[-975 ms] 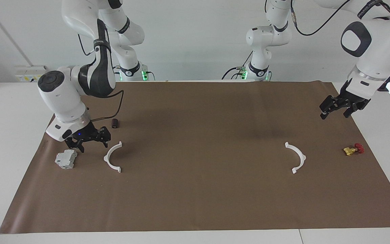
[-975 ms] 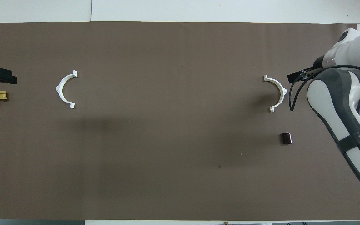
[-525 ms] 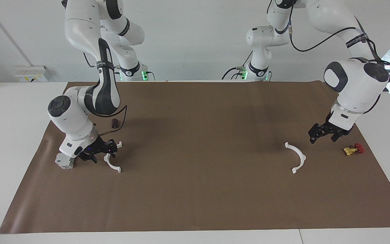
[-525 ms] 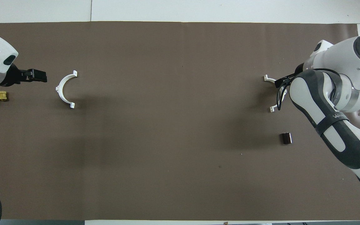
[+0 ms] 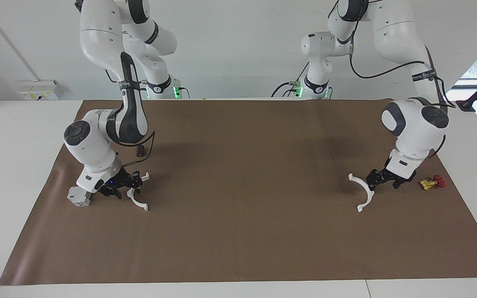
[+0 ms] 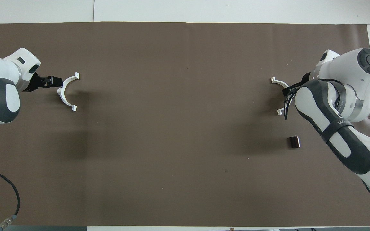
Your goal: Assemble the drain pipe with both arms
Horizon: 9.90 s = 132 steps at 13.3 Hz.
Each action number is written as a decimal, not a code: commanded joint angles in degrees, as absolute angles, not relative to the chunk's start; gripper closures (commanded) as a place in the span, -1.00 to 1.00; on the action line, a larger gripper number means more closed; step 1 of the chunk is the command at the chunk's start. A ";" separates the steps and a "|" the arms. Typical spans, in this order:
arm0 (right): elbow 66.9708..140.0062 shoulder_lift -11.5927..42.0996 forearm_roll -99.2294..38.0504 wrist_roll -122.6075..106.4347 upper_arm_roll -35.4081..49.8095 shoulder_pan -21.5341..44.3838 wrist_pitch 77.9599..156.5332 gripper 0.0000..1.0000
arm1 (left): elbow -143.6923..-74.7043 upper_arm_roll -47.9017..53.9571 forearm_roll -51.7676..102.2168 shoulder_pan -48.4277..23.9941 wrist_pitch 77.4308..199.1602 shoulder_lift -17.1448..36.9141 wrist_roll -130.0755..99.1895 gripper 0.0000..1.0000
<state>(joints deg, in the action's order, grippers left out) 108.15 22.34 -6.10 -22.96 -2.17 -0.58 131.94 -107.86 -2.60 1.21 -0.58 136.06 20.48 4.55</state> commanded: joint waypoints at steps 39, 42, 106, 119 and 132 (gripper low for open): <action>88.06 31.99 0.70 30.42 -1.67 31.91 125.85 0.91 | -108.72 -2.64 0.79 -20.72 127.44 12.39 -22.40 1.00; 88.94 33.49 0.62 30.24 -1.67 32.34 127.62 0.91 | -109.51 -2.64 0.79 -25.39 132.09 13.18 -26.88 1.00; 99.67 -2.37 -0.44 -3.34 -7.03 6.68 93.69 -1.00 | -108.37 -2.64 -6.42 -36.21 143.88 24.79 -30.85 0.15; 95.98 -1.41 -0.35 -3.25 -7.29 4.39 90.80 -1.00 | -108.20 -2.55 -6.15 -25.16 134.13 14.78 -27.62 -1.00; 93.34 -0.79 -1.05 3.34 -7.12 2.55 88.77 -1.00 | -103.80 -3.25 0.44 -6.07 113.21 3.17 3.95 -1.00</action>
